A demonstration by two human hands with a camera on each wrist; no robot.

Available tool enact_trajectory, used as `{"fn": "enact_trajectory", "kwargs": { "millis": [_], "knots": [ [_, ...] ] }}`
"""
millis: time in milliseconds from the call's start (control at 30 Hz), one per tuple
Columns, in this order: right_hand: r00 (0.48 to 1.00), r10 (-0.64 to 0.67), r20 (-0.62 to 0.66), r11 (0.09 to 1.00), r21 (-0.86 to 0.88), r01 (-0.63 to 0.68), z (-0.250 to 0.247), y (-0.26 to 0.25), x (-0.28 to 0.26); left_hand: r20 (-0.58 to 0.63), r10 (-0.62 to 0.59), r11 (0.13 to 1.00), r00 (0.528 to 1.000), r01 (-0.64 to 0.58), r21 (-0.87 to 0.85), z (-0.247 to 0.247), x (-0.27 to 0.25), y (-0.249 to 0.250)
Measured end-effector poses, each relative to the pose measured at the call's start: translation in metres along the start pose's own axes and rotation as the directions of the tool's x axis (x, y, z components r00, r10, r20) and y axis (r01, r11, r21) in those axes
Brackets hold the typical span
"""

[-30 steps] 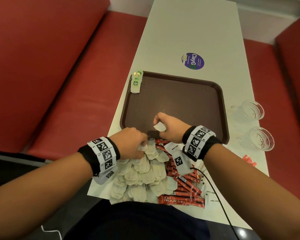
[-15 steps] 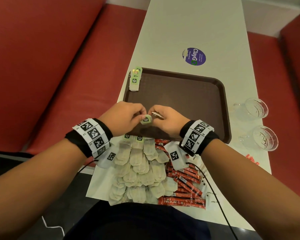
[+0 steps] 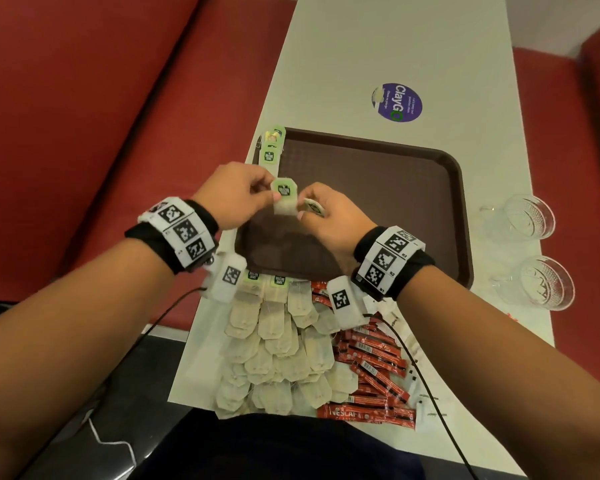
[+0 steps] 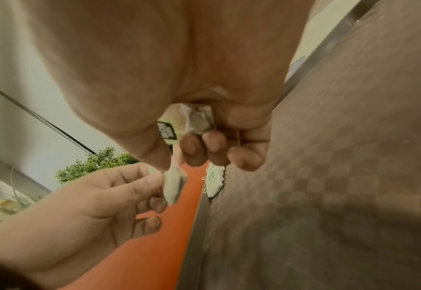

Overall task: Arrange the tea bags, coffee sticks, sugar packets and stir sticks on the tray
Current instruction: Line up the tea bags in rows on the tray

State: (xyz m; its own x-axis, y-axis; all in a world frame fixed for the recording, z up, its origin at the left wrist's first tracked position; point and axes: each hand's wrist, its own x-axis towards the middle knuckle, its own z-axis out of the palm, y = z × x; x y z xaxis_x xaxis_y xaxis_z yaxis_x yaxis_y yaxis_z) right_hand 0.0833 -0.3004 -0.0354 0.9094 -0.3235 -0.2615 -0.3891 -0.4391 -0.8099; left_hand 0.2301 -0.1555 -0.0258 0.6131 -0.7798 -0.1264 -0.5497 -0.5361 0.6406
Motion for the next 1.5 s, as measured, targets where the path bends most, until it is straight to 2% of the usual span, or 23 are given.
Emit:
{"fn": "enact_trajectory", "kwargs": {
  "millis": [100,200,267,433,533,633,833,967,1033,1100,1200,1267,1300,1367,1500],
  "knots": [
    [0.997,0.081,-0.007,0.985,0.155,-0.079,-0.001,0.000,0.001,-0.084,-0.163,0.982,0.983,0.170,0.079,-0.006,0.034,-0.015],
    [0.993,0.120,0.005,0.974,0.195,-0.118,-0.001,0.000,0.002,-0.077,-0.249,0.954,0.965,0.259,0.152,-0.006,0.064,-0.026],
    [0.993,0.117,0.017,0.976,0.185,-0.118,-0.002,-0.001,0.003,-0.070,-0.269,0.946,0.961,0.277,0.167,-0.004,0.078,-0.029],
    [0.994,0.092,0.053,0.996,-0.020,-0.091,-0.011,0.003,0.007,-0.118,-0.300,0.912,0.947,0.321,0.257,0.004,0.099,-0.029],
    [0.995,0.089,0.055,0.996,-0.024,-0.087,-0.013,0.008,0.006,-0.145,-0.297,0.876,0.944,0.329,0.353,0.009,0.103,-0.029],
    [0.995,0.101,0.006,0.995,0.020,-0.101,-0.014,0.014,0.007,-0.165,-0.309,0.867,0.937,0.348,0.356,0.017,0.111,-0.028],
    [0.993,0.118,-0.010,0.992,0.044,-0.118,-0.016,0.015,0.008,-0.061,-0.279,0.827,0.958,0.272,0.492,0.030,0.115,-0.013],
    [0.995,0.101,-0.006,0.994,0.032,-0.101,-0.017,0.012,0.011,-0.051,-0.283,0.830,0.958,0.271,0.488,0.023,0.113,-0.008],
    [0.996,0.085,-0.017,0.996,0.023,-0.085,-0.017,0.013,0.013,-0.050,-0.237,0.883,0.970,0.236,0.405,0.014,0.106,-0.003],
    [0.997,0.081,-0.017,0.997,0.021,-0.080,-0.017,0.011,0.015,-0.039,-0.136,0.969,0.990,0.141,0.203,0.003,0.094,0.003],
    [0.997,0.067,-0.026,0.996,0.057,-0.065,-0.018,0.008,0.019,0.063,0.005,0.998,0.998,-0.002,-0.059,-0.013,0.061,0.024],
    [0.998,0.047,-0.047,0.996,0.081,-0.043,-0.019,0.005,0.022,0.161,0.077,0.995,0.984,-0.065,-0.080,-0.013,0.041,0.034],
    [0.998,0.038,-0.051,0.995,0.091,-0.033,-0.020,0.003,0.024,0.166,0.110,0.993,0.980,-0.101,-0.062,-0.011,0.036,0.033],
    [0.999,0.030,-0.044,0.993,0.116,-0.024,-0.020,-0.001,0.026,0.104,0.145,0.989,0.984,-0.142,-0.036,-0.006,0.031,0.026],
    [0.998,0.038,-0.042,0.994,0.103,-0.033,-0.017,-0.006,0.030,0.010,0.130,0.990,0.991,-0.129,-0.060,-0.004,0.030,0.013]
  ]
}}
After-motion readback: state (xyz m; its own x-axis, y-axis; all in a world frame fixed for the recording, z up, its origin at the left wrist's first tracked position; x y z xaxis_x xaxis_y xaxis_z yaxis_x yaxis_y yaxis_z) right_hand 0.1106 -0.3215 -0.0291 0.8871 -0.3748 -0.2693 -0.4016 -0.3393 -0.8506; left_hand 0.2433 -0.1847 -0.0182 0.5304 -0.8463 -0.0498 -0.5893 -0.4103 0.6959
